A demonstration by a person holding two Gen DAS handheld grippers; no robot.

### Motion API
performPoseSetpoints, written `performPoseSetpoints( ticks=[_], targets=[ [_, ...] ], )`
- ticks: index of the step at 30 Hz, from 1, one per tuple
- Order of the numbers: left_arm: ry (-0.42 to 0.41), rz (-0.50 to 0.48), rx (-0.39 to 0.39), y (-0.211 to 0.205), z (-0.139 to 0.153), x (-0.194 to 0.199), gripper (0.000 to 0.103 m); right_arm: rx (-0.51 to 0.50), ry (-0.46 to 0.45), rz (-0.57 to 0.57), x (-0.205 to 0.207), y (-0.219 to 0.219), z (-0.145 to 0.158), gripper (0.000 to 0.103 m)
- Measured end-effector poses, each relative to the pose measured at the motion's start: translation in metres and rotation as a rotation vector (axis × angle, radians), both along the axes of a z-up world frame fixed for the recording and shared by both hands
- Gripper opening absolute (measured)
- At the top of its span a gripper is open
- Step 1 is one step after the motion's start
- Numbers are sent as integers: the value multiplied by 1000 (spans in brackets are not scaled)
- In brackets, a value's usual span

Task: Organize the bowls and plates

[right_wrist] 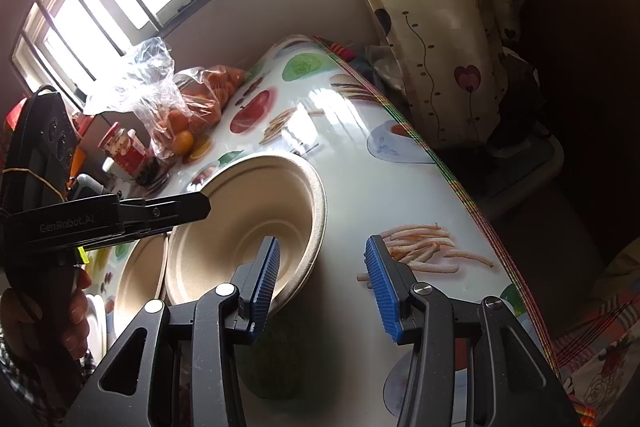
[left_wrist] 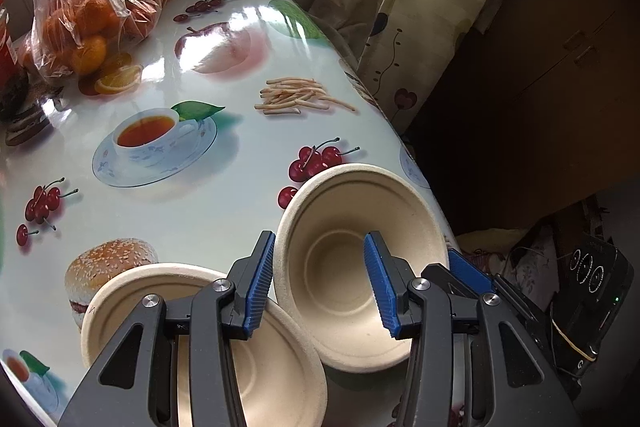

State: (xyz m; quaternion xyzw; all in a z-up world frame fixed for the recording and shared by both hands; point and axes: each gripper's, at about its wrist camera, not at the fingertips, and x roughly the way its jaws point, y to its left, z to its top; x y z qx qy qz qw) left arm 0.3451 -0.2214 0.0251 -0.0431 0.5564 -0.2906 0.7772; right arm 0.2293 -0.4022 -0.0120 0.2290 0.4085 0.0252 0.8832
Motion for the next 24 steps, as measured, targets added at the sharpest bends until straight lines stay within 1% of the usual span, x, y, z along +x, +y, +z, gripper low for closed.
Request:
performPoseSetpoints(
  ticks=[8, 14, 17, 24],
  targets=[
    [2, -24, 0, -9, 1, -4, 46, 20, -1, -3, -4, -1, -1, 45],
    [25, -55, -10, -18, -3, -10, 46, 56, 0, -9, -8, -1, -2, 45],
    [19, -68, 3, -24, -3, -14, 46, 42, -2, -19, -10, 0, 1, 45],
    [36, -93, 2, -30, -6, -20, 46, 44, -7, -38, -22, -7, 4, 45]
  ],
)
